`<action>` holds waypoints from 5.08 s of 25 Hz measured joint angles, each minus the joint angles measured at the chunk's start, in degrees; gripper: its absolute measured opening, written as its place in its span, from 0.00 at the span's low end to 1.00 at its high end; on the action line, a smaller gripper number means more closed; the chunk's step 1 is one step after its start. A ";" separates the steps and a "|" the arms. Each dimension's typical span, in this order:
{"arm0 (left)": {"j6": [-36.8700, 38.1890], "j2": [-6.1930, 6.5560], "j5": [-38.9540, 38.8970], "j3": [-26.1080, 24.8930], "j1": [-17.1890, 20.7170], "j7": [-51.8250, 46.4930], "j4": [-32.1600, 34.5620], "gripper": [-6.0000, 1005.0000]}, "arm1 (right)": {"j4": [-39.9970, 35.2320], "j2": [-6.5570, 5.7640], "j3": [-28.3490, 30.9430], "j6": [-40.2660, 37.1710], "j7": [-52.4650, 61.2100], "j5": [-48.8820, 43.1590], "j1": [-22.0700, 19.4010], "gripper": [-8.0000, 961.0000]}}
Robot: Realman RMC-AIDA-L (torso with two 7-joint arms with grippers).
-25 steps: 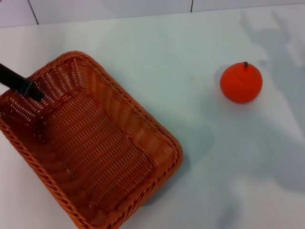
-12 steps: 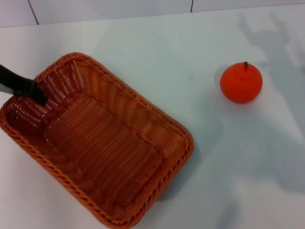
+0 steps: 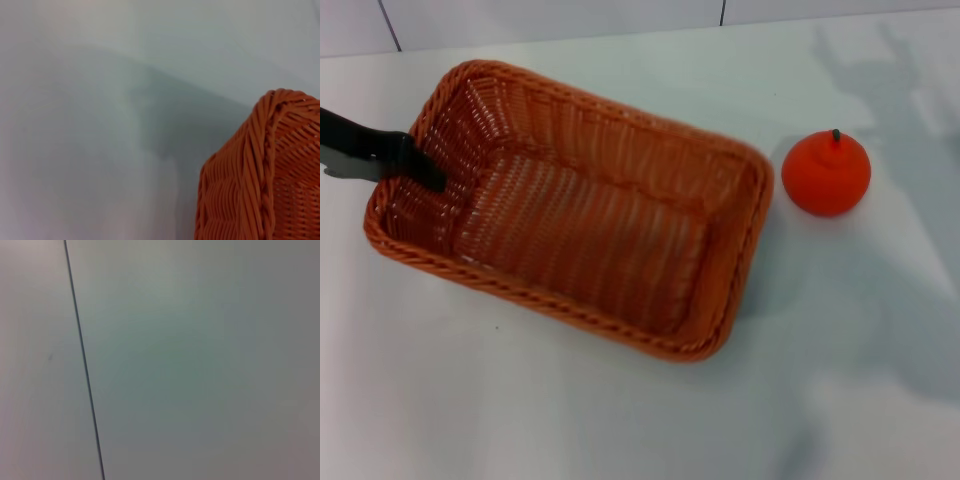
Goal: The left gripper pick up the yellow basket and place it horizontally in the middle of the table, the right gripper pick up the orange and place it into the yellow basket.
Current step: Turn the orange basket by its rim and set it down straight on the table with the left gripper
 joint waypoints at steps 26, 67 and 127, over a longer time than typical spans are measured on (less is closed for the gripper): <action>-8.06 -5.39 -4.41 -7.46 5.55 -5.60 4.32 0.17 | 0.37 0.07 -1.12 0.31 0.00 0.00 -0.81 0.99; -10.23 -7.28 -3.25 -1.91 10.13 -13.12 8.46 0.17 | 0.63 0.08 -1.08 0.45 -0.11 0.00 -1.04 0.98; -15.51 -8.55 -6.59 -1.83 10.66 -14.25 7.10 0.36 | 0.71 0.18 -2.41 0.75 -0.62 0.00 -1.05 0.98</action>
